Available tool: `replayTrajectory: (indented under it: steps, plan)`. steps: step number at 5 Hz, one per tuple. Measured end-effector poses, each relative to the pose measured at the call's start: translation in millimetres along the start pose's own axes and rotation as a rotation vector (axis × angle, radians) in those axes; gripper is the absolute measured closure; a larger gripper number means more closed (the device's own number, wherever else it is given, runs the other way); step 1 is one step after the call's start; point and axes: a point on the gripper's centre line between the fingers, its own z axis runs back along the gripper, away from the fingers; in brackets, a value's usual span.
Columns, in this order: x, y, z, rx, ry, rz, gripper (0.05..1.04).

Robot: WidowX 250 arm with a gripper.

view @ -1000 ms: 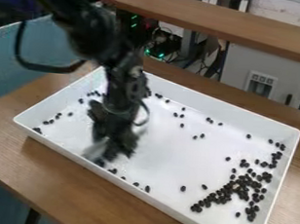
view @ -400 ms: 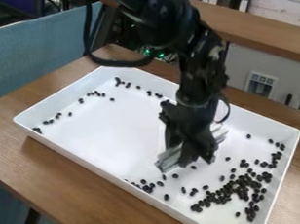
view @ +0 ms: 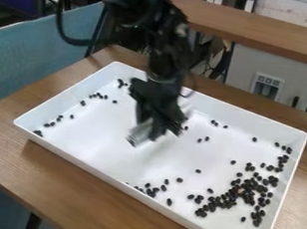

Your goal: Sweep into pile

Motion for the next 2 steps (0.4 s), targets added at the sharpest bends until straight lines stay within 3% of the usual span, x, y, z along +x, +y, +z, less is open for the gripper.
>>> replayTrajectory:
  steps: [1, 2]
  plan:
    - [-11.8, 49.5, -9.1, 0.07, 0.014, 0.137, 0.704]
    - [-21.3, 94.9, -31.1, 0.098, 0.06, 0.231, 0.704]
